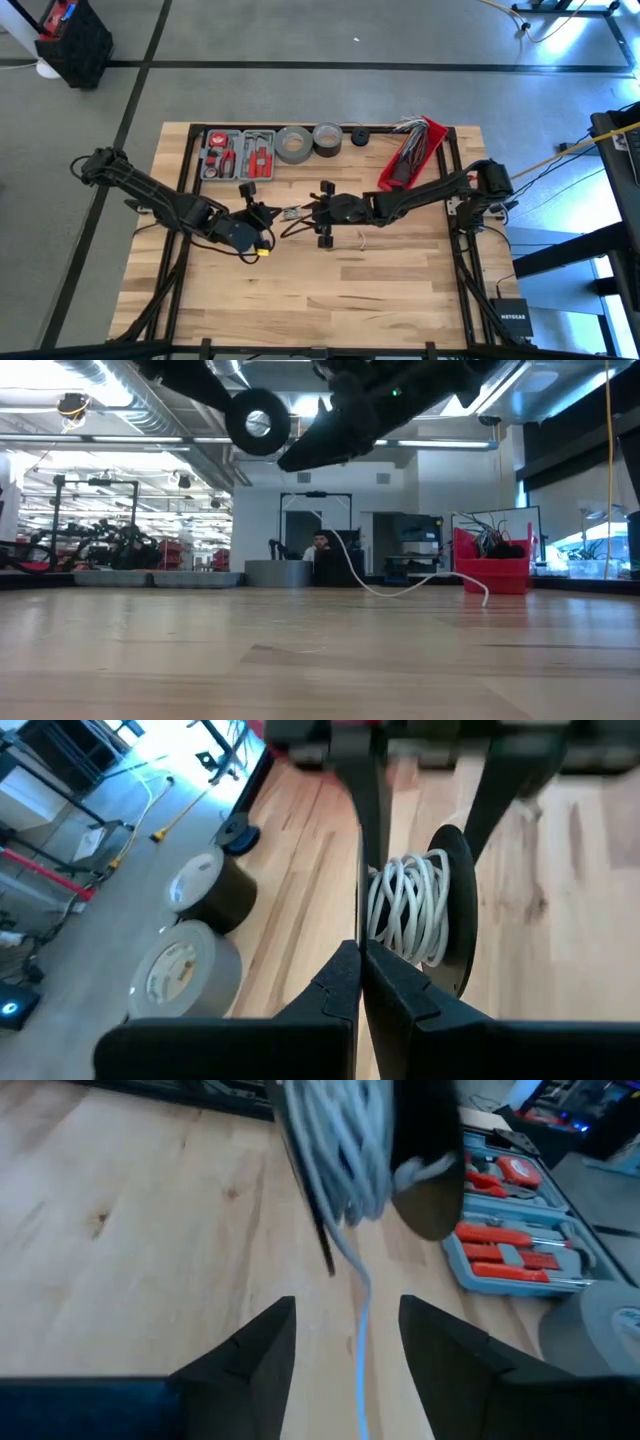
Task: Coil cords
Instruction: Uncoil the white wire from the spool
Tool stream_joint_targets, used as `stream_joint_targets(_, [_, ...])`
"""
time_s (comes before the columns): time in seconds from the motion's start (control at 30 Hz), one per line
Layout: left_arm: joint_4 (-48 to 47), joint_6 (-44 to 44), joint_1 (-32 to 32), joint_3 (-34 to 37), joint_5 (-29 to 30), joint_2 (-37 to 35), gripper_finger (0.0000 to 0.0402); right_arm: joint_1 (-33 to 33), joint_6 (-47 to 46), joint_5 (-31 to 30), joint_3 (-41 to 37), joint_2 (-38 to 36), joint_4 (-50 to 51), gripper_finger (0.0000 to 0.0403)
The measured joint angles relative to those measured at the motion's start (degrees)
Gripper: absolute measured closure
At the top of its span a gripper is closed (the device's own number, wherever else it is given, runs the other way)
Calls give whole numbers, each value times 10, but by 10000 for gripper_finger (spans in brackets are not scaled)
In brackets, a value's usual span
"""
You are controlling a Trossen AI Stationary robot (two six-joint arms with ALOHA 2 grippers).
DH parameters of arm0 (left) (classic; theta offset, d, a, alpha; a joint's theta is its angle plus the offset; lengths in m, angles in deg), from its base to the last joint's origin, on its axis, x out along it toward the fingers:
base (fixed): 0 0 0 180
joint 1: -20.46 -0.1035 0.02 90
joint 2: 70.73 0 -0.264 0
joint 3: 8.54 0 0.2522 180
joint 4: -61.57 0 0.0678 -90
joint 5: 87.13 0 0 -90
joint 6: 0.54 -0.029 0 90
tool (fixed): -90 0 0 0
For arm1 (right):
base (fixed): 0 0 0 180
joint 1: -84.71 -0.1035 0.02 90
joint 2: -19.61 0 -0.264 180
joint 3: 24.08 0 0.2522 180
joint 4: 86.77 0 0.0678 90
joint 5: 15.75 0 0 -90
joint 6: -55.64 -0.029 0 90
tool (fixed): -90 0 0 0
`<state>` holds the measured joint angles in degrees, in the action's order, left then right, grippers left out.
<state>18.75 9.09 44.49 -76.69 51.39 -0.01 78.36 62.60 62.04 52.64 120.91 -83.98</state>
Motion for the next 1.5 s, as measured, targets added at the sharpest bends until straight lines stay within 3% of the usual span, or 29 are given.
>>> stream_joint_targets(0.2, [15, -9, 0, 0, -3, 0, 396, 0, 23, -22, 0, 9, -17, 239])
stream_joint_targets(0.3, [14, -9, 0, 0, -4, 0, 396, 0, 27, -22, 0, 9, -17, 280])
stream_joint_targets(0.47, [11, -8, 0, 0, -4, 0, 396, -1, 44, -29, 0, 7, 10, 381])
stream_joint_targets(0.53, [10, -8, 0, 0, -4, 0, 396, -2, 53, -38, 0, 2, 11, 394])
stream_joint_targets(0.83, [10, -6, -1, 0, -4, 0, 396, -36, 58, -57, 1, -47, 26, 394])
stream_joint_targets(1.1, [12, -4, -1, 0, -4, 0, 396, -34, 6, -77, 1, -26, 69, 329])
stream_joint_targets(1.3, [12, -5, -1, 0, -4, 0, 396, -10, 14, -77, 1, 7, 21, 270])
stream_joint_targets(1.5, [12, -6, -1, 0, -4, -1, 396, -3, 23, -75, 1, 10, 0, 256])
